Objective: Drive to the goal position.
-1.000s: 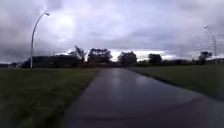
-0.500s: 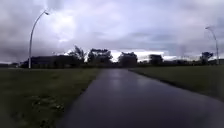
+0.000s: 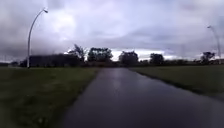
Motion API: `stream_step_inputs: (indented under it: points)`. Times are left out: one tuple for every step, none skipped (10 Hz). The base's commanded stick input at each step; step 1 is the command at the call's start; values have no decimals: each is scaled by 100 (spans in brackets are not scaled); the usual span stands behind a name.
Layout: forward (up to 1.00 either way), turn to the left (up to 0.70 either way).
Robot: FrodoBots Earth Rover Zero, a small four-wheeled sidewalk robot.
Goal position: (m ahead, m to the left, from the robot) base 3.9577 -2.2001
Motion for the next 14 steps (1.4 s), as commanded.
stream_step_inputs:
  points:
    - [70, 0]
    - [70, 0]
    - [70, 0]
    - [70, 0]
    - [70, 0]
    - [70, 0]
    - [70, 0]
    - [70, 0]
    - [70, 0]
    - [70, -2]
    - [70, -15]
    - [70, -27]
    - [70, -27]
    - [70, -27]
